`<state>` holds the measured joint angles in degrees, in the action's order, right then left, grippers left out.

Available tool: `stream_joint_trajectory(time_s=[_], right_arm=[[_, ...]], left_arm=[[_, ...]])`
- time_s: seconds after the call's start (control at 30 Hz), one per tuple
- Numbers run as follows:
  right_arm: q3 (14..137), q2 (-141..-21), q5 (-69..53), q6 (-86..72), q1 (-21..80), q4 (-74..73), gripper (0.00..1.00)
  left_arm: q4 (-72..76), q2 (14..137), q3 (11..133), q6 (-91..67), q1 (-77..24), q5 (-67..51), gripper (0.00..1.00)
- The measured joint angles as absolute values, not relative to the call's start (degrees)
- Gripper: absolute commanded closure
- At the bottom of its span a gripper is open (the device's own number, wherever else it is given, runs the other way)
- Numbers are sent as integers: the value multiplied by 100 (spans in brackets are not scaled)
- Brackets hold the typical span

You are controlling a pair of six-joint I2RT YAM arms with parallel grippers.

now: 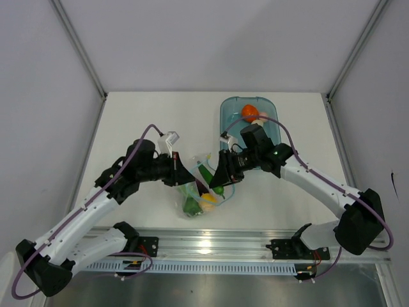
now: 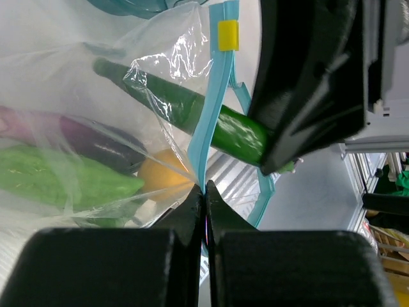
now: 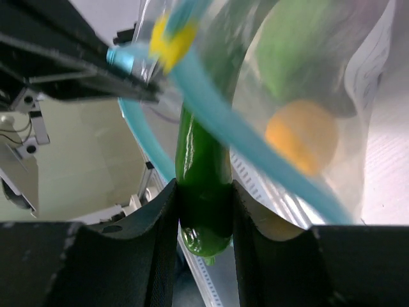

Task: Place the food in the zip-top bag and seal the zipper
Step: Place the fake vegetable in the zipper food storage bag.

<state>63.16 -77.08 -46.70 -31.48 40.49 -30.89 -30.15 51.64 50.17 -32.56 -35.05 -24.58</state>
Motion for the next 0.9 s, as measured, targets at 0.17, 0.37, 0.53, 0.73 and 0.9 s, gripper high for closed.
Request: stream_joint_trajectory(time_s=[0.17,0.37,0.53,0.73,0.9], right_arm=[[6396,-8044,-4687,-3437,3990,-2687,92],[6685,-8444,-4370,-3492,4239,-2528,76],[6969,-8643,-3863,-3371,4525,-2635,54],[7022,-8670,-3472,-3201,4545,-2753,24],[7026,-8635,-3223,-3074,4600,-2915,23]], left_arm=[[-2958,5006,4980,-3256,-3507,-2600,100],[-2919,4976,4980,-3284,-3505,-2655,99],[-2877,4976,4980,-3352,-3505,-2759,99],[-2849,4984,4980,-3406,-3505,-2825,99],[-2873,5019,4982,-3406,-3505,-2821,99]])
